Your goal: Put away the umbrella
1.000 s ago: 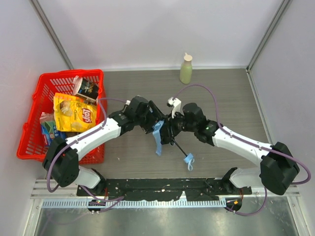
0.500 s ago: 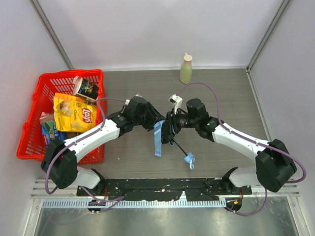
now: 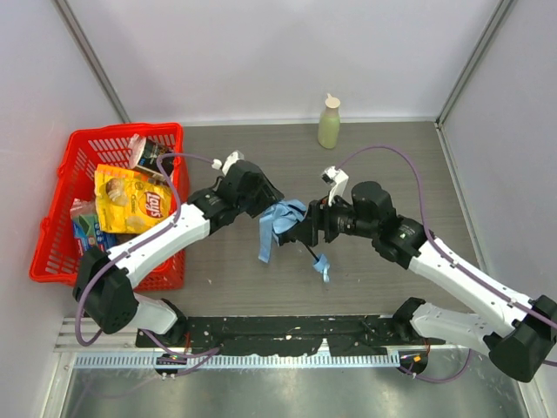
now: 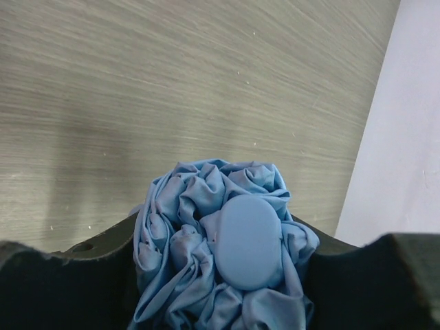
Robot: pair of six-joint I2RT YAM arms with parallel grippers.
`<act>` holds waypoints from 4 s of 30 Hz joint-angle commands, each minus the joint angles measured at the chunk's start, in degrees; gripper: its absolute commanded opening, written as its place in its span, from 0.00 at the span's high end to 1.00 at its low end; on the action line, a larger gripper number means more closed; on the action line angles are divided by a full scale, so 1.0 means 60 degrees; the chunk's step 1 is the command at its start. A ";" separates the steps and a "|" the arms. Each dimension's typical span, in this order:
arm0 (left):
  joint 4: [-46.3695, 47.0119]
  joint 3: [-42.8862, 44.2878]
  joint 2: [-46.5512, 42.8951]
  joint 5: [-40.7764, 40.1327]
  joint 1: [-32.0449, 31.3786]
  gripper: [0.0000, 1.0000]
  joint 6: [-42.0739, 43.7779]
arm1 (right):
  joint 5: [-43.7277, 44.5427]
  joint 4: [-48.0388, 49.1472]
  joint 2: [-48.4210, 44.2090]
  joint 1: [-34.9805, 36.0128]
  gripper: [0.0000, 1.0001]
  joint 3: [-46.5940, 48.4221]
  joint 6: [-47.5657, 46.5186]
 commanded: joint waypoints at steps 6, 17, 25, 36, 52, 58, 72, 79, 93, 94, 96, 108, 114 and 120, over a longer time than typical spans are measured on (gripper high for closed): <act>-0.0351 0.1040 -0.0209 -0.0493 0.0109 1.00 0.0082 | 0.0457 0.3261 0.0645 0.1330 0.42 0.0562 0.0729; -0.0263 0.0776 -0.0575 0.0240 0.0197 1.00 -0.0446 | 0.0505 0.3658 0.2243 0.1535 0.51 0.1280 -0.0195; -0.0570 0.1039 -0.0648 -0.0827 0.0197 1.00 0.0329 | 0.0868 0.2870 0.2245 0.2033 0.99 0.1016 0.1077; -0.0571 0.1464 -0.0663 -0.2455 0.0168 1.00 0.2103 | 0.3605 -0.5373 0.2418 0.2062 0.99 0.4805 0.0011; -0.0206 0.1114 -0.1102 -0.2529 0.0050 1.00 0.2572 | 0.2161 -0.5207 0.2962 0.1945 0.99 0.5267 -0.0445; 0.0294 0.0951 -0.1191 -0.2338 0.0050 1.00 0.2762 | 0.3307 -0.6458 0.2844 0.1960 0.99 0.5233 -0.0692; -0.0191 0.2034 0.0112 -0.2472 0.0079 1.00 0.2206 | 0.9182 -0.7361 0.4354 0.4493 0.96 0.7228 0.0040; 0.3653 0.1204 0.0173 0.0748 0.0986 1.00 0.1855 | 0.1725 -0.2205 0.2069 0.3955 0.57 0.3980 0.1239; 1.0749 -0.0207 -0.1380 0.2539 0.1427 1.00 0.1605 | 0.3354 -0.0254 -0.1957 0.0847 0.39 0.1852 0.1900; 1.0941 0.0012 -0.1439 0.2656 0.1471 1.00 0.1547 | 0.4259 -0.0341 -0.2091 0.0730 0.37 0.1808 0.1885; 1.1366 0.0539 -0.1425 0.3079 0.1602 1.00 0.1343 | 0.5389 -0.0705 -0.2472 0.0540 0.37 0.1909 0.1666; 1.4176 0.2254 -0.0913 0.5380 0.2642 1.00 -0.2302 | 0.7465 -0.2641 -0.1289 -0.0587 0.24 0.4282 -0.0137; 1.6009 0.2519 -0.0327 0.5382 0.2819 1.00 -0.4662 | -0.1946 -0.0291 0.0454 -0.3809 0.22 0.3538 -0.0402; 1.6845 0.2505 -0.0078 0.5352 0.2804 1.00 -0.5426 | -0.6291 1.1503 0.1889 -0.2851 0.15 0.1132 0.6157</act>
